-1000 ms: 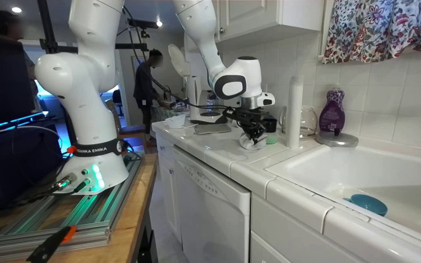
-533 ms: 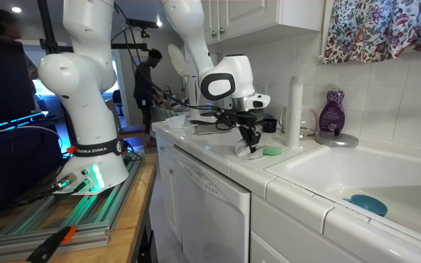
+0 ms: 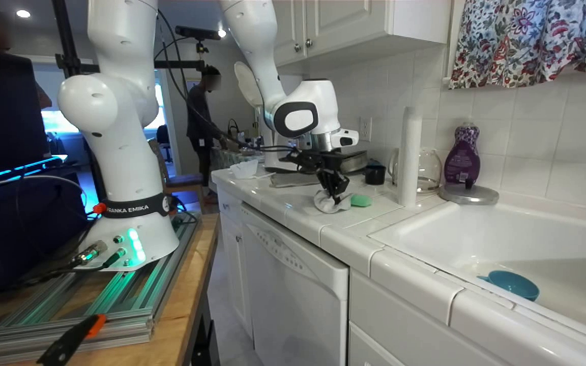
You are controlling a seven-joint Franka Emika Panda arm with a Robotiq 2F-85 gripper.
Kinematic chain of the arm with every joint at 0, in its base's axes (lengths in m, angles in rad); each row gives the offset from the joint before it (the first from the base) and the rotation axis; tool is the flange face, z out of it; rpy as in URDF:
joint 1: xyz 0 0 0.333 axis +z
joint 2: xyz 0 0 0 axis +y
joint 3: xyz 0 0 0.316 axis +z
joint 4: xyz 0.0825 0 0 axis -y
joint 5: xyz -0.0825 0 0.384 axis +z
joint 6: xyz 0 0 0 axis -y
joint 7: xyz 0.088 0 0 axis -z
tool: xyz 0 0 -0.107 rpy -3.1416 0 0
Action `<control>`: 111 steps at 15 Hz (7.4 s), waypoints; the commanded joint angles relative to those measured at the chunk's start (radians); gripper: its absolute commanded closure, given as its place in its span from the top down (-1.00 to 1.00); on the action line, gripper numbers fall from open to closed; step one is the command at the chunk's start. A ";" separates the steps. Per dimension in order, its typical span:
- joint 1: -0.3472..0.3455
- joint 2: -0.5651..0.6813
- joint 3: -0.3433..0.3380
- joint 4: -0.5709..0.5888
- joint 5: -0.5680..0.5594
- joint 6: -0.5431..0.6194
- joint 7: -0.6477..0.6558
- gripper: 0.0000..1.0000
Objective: Use the white towel to clean the surface
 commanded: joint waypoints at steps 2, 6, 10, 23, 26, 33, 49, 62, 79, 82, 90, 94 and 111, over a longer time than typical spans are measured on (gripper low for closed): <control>0.040 0.110 0.115 0.101 -0.020 -0.045 -0.073 -0.95; 0.054 0.157 0.203 0.176 -0.023 -0.100 -0.168 -0.95; 0.013 0.184 0.289 0.206 -0.012 -0.165 -0.322 -0.95; 0.047 0.088 0.244 0.162 0.012 -0.220 -0.343 -0.95; 0.140 0.015 0.168 0.045 -0.028 -0.074 -0.124 -0.95; 0.498 -0.079 -0.222 -0.212 -0.122 0.186 0.311 -0.95; 0.660 -0.067 -0.566 -0.233 0.031 0.280 0.515 -0.80; 0.612 -0.015 -0.703 -0.196 0.067 0.273 0.540 -0.95; 0.477 0.087 -0.485 0.067 -0.029 0.020 0.540 -0.95; 0.423 0.080 -0.370 0.074 -0.080 0.074 0.465 -0.95; 0.149 0.200 0.040 0.224 -0.081 0.083 0.130 -0.95; 0.000 0.300 0.174 0.356 -0.082 0.021 -0.041 -0.95; -0.177 0.262 0.186 0.326 0.080 0.012 0.027 -0.95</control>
